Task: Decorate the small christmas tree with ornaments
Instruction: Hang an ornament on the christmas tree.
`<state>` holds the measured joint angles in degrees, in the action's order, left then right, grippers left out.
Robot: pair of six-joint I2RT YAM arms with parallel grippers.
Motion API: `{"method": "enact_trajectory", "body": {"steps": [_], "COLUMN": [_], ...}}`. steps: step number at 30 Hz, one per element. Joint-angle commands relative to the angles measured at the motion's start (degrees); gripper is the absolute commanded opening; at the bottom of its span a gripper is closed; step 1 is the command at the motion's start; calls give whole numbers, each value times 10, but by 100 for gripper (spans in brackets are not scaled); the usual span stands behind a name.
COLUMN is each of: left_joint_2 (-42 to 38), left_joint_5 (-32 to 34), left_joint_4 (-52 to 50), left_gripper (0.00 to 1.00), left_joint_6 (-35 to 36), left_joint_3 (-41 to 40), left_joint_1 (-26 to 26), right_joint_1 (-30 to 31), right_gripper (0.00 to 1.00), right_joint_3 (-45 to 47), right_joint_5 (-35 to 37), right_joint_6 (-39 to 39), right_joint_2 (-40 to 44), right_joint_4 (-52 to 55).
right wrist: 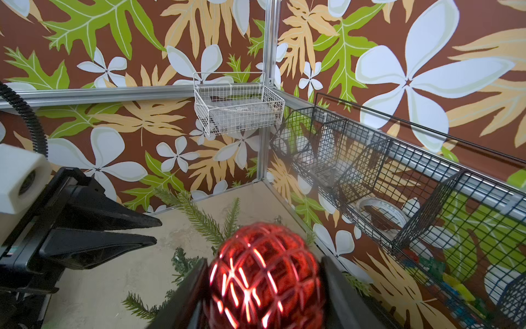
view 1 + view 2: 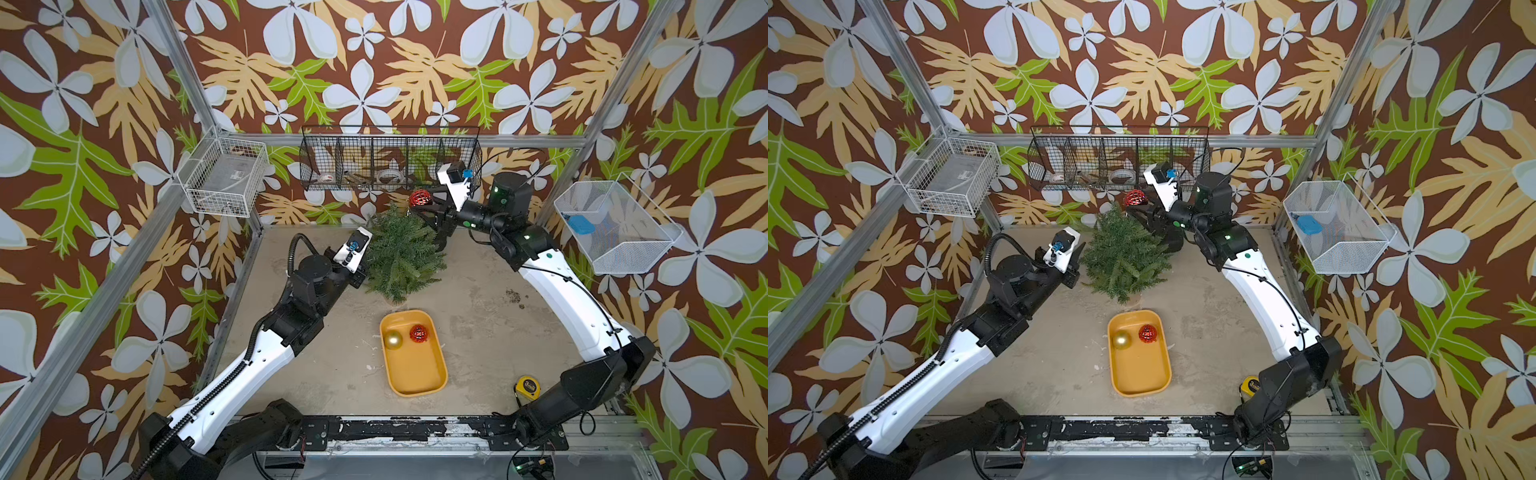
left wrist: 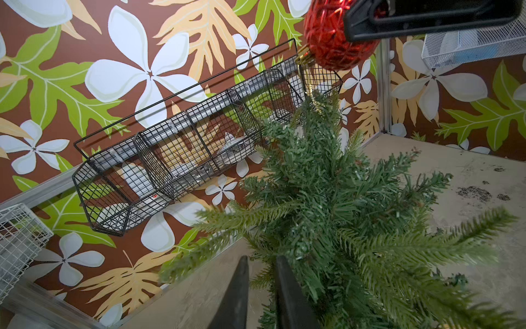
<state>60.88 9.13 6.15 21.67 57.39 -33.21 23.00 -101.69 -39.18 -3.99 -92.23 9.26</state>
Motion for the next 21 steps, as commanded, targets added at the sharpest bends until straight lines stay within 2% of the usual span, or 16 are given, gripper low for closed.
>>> {"method": "enact_trajectory", "body": {"steps": [1,6,21], "left_joint_2": [-2,-2,-2], "left_joint_5": [-2,-1,-1], "left_joint_4": [4,3,3], "left_gripper": [20,20,19], "left_joint_6": [-3,-3,-1], "left_joint_3": [3,2,1], "left_joint_1": [1,1,1], "right_joint_1": [4,6,6], "right_gripper": [46,46,46], "right_joint_3": [-25,-47,8], "right_joint_5": [-7,0,33], "right_joint_6": [6,2,-26], "right_joint_2": [-12,-27,0], "right_joint_4": [-5,2,12]}}
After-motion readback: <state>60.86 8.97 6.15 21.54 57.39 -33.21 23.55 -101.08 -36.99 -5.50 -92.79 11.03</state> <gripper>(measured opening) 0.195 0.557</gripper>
